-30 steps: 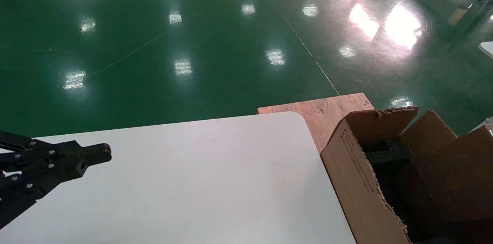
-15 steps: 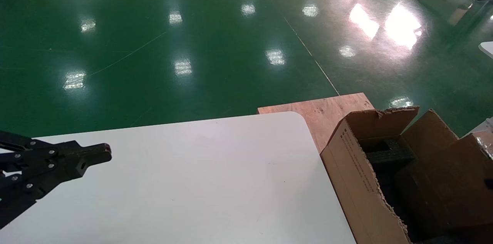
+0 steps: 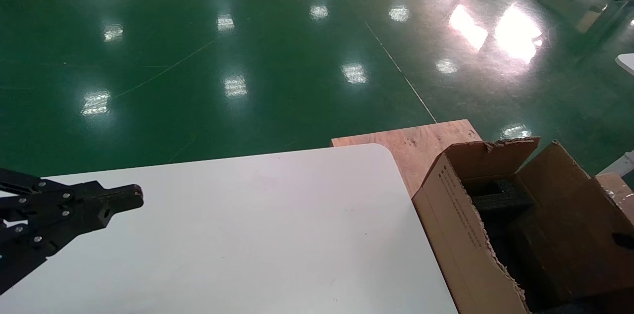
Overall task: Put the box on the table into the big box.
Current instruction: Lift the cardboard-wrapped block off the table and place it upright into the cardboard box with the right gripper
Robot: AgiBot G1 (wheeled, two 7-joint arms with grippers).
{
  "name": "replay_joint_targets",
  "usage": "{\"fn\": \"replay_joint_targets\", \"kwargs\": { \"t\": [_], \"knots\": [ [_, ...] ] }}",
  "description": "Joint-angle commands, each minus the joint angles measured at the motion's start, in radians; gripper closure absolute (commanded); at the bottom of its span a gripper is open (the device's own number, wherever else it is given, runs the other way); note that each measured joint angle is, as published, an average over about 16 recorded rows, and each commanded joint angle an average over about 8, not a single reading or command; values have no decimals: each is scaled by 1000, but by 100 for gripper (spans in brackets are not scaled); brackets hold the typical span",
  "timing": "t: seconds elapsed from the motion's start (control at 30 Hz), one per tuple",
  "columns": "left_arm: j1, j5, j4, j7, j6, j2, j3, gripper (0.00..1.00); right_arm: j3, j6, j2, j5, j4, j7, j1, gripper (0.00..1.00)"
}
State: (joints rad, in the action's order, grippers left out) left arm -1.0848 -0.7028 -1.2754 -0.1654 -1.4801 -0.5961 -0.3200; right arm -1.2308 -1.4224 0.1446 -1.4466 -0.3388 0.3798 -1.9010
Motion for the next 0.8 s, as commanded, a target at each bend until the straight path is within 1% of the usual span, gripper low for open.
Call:
{"fn": "replay_joint_targets", "kwargs": {
  "t": [0.03,0.37,0.8],
  "knots": [
    [0,0,0,0,0,0,0,100,-2,9,14,17,16,-11,17,100],
    [0,0,0,0,0,0,0,100,-2,28,53,68,104,-65,76,100],
    [0,1,0,0,0,0,-1,100,3,24,93,103,189,-107,129,100]
  ]
}}
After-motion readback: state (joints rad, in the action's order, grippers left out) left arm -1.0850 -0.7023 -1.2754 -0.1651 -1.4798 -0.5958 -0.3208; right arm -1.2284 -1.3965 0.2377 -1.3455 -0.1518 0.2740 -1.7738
